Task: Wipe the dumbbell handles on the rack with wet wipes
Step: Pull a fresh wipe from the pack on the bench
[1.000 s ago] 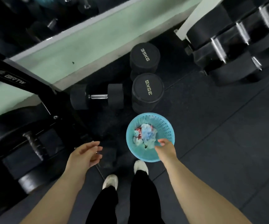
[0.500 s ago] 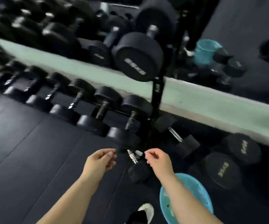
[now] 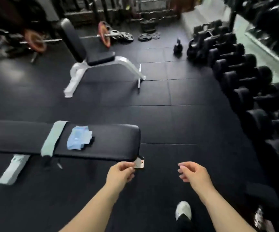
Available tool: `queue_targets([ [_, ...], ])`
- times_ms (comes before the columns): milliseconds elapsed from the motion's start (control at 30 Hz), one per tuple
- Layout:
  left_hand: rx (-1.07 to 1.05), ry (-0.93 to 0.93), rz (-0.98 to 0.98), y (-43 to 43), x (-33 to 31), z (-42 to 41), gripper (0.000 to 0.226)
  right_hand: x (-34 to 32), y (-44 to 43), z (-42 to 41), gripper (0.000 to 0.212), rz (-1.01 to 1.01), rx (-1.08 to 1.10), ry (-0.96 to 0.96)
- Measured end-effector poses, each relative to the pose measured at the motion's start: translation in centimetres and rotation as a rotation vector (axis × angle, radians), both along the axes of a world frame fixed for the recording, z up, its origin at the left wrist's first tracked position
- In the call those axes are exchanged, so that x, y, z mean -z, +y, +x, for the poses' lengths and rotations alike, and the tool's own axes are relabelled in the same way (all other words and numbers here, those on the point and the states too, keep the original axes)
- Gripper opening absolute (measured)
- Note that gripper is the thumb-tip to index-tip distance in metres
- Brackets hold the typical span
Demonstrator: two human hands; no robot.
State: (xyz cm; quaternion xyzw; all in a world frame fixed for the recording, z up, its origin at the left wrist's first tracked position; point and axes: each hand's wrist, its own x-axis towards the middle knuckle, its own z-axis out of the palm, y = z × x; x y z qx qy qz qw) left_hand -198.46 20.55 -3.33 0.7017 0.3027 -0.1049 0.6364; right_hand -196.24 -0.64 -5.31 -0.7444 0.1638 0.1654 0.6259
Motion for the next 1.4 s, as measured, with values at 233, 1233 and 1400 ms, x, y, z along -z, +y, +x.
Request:
queue_targets([
  [233, -0.226, 0.149, 0.048, 9.3, 4.3, -2.2, 0.019, 2.3, 11.7, 5.3, 0.025, -0.08, -0.309, 0.039],
  [1233, 0.274, 0.329, 0.79, 39.2, 26.2, 17.5, 0.05, 21.8, 52.5, 27.0, 0.032, -0.661, -1.15, -0.281],
  [1400, 0.278, 0.223, 0.772, 39.6, 28.4, 16.5, 0.051, 24.5, 53.7, 27.0, 0.033, -0.717, -1.3, -0.358],
])
